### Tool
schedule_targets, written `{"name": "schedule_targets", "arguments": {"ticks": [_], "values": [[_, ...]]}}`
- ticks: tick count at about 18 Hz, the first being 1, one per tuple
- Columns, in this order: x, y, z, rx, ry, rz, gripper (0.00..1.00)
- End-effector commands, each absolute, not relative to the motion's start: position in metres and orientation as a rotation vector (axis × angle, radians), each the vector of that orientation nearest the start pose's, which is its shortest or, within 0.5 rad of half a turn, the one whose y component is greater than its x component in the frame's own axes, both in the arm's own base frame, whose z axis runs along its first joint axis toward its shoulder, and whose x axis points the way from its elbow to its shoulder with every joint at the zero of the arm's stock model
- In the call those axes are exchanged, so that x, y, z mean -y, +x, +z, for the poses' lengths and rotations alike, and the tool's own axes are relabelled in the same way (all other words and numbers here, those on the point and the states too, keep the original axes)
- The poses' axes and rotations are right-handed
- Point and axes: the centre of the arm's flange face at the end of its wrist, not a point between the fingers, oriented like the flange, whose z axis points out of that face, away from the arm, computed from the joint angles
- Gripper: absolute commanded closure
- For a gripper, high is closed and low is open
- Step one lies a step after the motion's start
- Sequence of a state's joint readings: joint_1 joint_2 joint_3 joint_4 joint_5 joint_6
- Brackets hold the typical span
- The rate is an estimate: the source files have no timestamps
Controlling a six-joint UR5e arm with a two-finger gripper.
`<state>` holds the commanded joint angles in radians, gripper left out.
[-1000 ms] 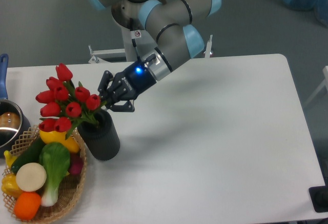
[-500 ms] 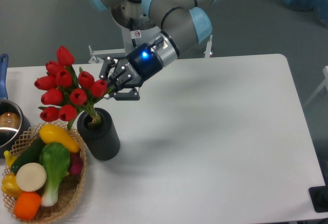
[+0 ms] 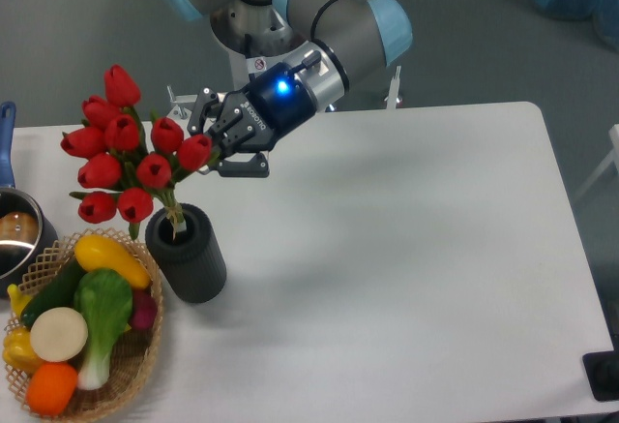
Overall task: Pick up the flowers from the vase
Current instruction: 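Lift the tulips straight up out of the black vase, then carry the held tulips away from the vase over the open table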
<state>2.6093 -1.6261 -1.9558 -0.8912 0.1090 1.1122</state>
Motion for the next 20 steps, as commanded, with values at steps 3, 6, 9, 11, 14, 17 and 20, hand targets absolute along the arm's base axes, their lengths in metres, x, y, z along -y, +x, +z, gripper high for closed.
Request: {"name": "schedule_targets", "arguments": {"ticks": [3,6,9,11,14,17,20], "values": [[-0.440,-0.298,0.438,-0.240,-1.673,-0.540,0.97],[-0.438,-0.307,0.451,-0.239,-1.644,-0.531,0.97],[-0.432,-0.322,0.469,-0.211,-1.621,-0.528,0.97],[-0.432,-0.330,0.479,-0.216,-1.632,-0.501,0.97],[-0.433,-0.354,0.481,-0.216,-1.645,-0.462,0.97],[-0.418,-0.385,0.488,-0.188,-1.679,-0.382,0.97],[-0.409,-0.404,0.488,-0.189,-1.813,-0.242,0.97]]}}
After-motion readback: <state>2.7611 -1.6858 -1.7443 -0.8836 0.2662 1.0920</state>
